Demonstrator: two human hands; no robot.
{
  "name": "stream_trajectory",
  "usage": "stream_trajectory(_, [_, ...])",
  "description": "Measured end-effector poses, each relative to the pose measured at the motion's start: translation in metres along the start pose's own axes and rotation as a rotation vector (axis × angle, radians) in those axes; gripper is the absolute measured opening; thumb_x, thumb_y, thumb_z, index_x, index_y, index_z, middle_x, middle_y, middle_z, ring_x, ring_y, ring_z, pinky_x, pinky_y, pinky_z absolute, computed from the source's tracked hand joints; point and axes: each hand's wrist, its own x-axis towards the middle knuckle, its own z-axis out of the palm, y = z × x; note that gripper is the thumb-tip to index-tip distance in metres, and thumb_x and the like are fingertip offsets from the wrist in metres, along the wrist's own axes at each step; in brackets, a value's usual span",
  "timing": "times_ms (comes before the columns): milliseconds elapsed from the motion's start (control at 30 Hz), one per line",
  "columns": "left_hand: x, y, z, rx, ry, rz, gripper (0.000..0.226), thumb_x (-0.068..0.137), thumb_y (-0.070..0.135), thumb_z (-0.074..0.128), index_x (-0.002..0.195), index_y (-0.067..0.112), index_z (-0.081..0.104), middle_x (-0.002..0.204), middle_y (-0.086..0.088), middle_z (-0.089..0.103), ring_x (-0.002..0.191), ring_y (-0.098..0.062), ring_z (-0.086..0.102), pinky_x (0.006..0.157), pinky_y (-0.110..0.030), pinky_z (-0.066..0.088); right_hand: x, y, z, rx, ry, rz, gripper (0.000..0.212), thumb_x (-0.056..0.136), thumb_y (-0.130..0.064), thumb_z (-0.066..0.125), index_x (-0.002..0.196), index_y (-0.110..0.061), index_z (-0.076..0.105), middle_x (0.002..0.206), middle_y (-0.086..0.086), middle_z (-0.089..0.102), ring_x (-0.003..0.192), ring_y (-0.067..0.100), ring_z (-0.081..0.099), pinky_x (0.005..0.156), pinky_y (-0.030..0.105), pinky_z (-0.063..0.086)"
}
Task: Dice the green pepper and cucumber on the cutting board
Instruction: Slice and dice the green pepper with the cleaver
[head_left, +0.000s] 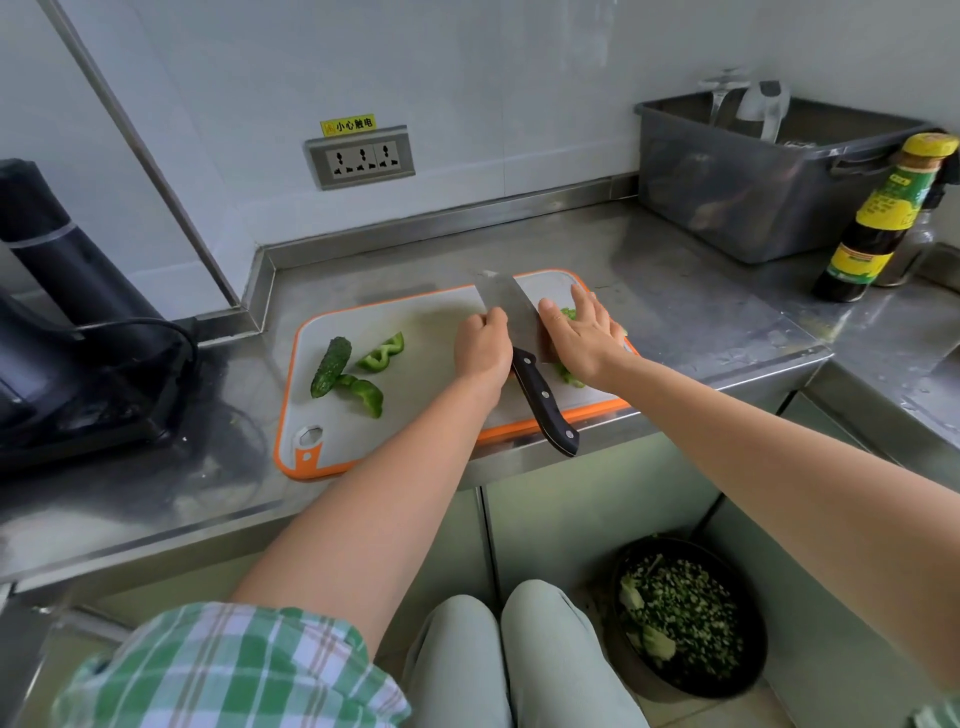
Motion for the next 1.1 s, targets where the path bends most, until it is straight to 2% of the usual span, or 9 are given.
stream_trajectory(200, [0.001,0.000,-0.007,-0.021,0.018,-0.001,0.033,0.096,0.016,0.041,0.063,0.015,0.038,0.066,-0.001,0.042,0.077,-0.025,0.043,0.069,-0.031,0.033,-0.001,-0.004,0.002,-0.014,-0.012,-0.017,0.058,0.102,-0.051,0.018,0.153,-0.022,0.017,0.162,0.000,-0.002,0.148,0.023,-0.004,0.119,0.042,-0.001])
stream_trajectory(333, [0.004,-0.002,-0.011,-0.029,0.040,0.004,0.033,0.096,0.016,0.041,0.063,0.014,0.039,0.065,-0.002,0.042,0.076,-0.025,0.042,0.069,-0.031,0.032,0.001,0.001,0.007,-0.016,0.003,-0.120,0.052,0.101,-0.054,0.018,0.149,-0.036,0.027,0.162,-0.003,-0.002,0.148,0.024,-0.005,0.118,0.047,-0.003])
stream_trajectory(467, [0.005,-0.002,-0.011,-0.047,0.043,-0.007,0.032,0.096,0.017,0.041,0.064,0.015,0.040,0.068,-0.003,0.045,0.077,-0.025,0.045,0.070,-0.031,0.035,0.003,0.001,0.007,-0.061,0.038,-0.129,0.054,0.102,-0.050,0.020,0.146,-0.023,0.039,0.162,-0.001,0.001,0.148,0.021,-0.004,0.119,0.042,-0.001])
stream_trajectory(600, [0.007,-0.001,-0.011,-0.041,0.067,0.030,0.034,0.095,0.016,0.041,0.062,0.013,0.041,0.067,-0.006,0.046,0.074,-0.026,0.045,0.068,-0.032,0.035,0.006,0.003,0.005,-0.079,0.070,-0.226,0.053,0.102,-0.051,0.019,0.142,-0.028,0.046,0.162,-0.004,0.002,0.147,0.018,-0.004,0.117,0.042,-0.003])
stream_trajectory(667, [0.009,-0.001,-0.011,-0.047,0.074,0.040,0.034,0.094,0.015,0.042,0.060,0.014,0.041,0.066,-0.007,0.045,0.072,-0.026,0.044,0.067,-0.032,0.036,0.003,0.001,0.005,-0.108,0.053,-0.250,0.053,0.103,-0.048,0.021,0.138,-0.023,0.052,0.162,-0.003,0.004,0.147,0.018,-0.003,0.117,0.041,-0.002])
stream_trajectory(800, [0.008,0.000,-0.011,-0.046,0.085,0.056,0.033,0.092,0.016,0.042,0.059,0.014,0.040,0.065,-0.008,0.045,0.068,-0.026,0.044,0.065,-0.033,0.037,0.003,0.002,0.004,-0.096,0.120,-0.125,0.055,0.103,-0.046,0.022,0.126,-0.014,0.061,0.159,0.005,0.017,0.145,0.025,0.006,0.116,0.043,0.005])
stream_trajectory(933, [0.010,0.000,-0.013,0.008,0.108,0.077,0.033,0.088,0.019,0.042,0.056,0.014,0.039,0.059,-0.008,0.043,0.065,-0.031,0.046,0.062,-0.039,0.041,0.000,-0.003,-0.001,-0.025,0.210,-0.293,0.036,0.100,-0.037,0.039,0.119,-0.022,0.065,0.127,0.004,0.048,0.124,0.022,0.037,0.107,0.037,0.025])
stream_trajectory(1033, [0.012,-0.001,-0.014,-0.016,0.102,0.059,0.030,0.085,0.020,0.041,0.055,0.014,0.041,0.057,-0.010,0.046,0.065,-0.039,0.056,0.067,-0.049,0.052,-0.005,-0.009,-0.004,0.098,0.073,-0.343,0.028,0.094,-0.032,0.054,0.117,-0.019,0.063,0.108,0.004,0.054,0.101,0.018,0.053,0.093,0.030,0.041])
stream_trajectory(1100, [0.012,0.002,-0.016,-0.002,0.119,0.054,0.033,0.088,0.015,0.042,0.055,0.013,0.041,0.058,-0.009,0.045,0.067,-0.034,0.051,0.067,-0.044,0.048,-0.008,-0.012,-0.003,0.064,-0.014,-0.345,0.032,0.089,-0.035,0.061,0.117,-0.020,0.062,0.106,0.003,0.052,0.093,0.016,0.055,0.082,0.022,0.042])
